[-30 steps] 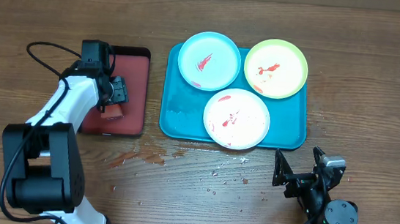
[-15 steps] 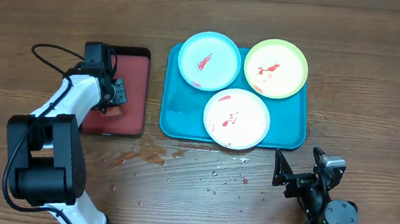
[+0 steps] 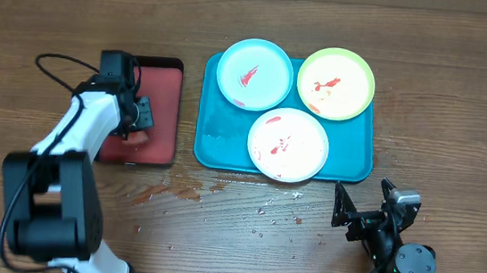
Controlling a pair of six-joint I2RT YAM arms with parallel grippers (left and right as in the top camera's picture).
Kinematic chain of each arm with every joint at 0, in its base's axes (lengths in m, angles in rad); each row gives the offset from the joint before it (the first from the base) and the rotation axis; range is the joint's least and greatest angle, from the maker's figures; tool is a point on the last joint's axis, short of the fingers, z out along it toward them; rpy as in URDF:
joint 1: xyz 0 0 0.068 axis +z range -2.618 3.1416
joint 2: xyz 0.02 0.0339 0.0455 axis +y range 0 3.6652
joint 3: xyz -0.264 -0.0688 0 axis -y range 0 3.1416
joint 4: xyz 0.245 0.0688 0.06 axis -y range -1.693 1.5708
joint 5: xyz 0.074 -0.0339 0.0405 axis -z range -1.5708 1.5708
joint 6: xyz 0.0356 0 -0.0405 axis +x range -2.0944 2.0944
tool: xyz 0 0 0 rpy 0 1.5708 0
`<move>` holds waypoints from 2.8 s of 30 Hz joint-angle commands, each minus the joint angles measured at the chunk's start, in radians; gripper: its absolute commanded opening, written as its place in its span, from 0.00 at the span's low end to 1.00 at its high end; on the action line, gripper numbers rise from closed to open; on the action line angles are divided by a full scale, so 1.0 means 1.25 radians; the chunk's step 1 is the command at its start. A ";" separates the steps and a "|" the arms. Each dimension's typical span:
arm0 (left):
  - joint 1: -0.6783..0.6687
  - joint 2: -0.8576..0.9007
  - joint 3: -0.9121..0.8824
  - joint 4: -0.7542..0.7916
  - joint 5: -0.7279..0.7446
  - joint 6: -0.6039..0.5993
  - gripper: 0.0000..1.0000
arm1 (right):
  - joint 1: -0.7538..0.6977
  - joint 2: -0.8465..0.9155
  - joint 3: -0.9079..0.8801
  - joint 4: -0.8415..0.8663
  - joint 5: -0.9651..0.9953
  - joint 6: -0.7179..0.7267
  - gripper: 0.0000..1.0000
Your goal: Clean dirty plates on tray and stack at the side
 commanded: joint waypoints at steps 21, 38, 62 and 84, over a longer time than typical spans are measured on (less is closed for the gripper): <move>-0.005 -0.242 0.009 -0.188 -0.012 -0.060 0.04 | -0.005 -0.009 -0.005 0.003 -0.201 0.395 1.00; -0.005 -0.242 0.010 -0.196 0.066 -0.064 0.04 | -0.004 -0.007 0.006 0.048 -0.334 0.364 1.00; -0.232 -0.183 0.197 0.049 0.154 -0.025 0.04 | -0.004 0.971 0.621 -0.062 -0.259 -0.020 0.87; -0.359 0.233 0.208 0.540 0.167 -0.176 0.04 | -0.008 1.313 0.776 0.046 -0.198 -0.020 0.17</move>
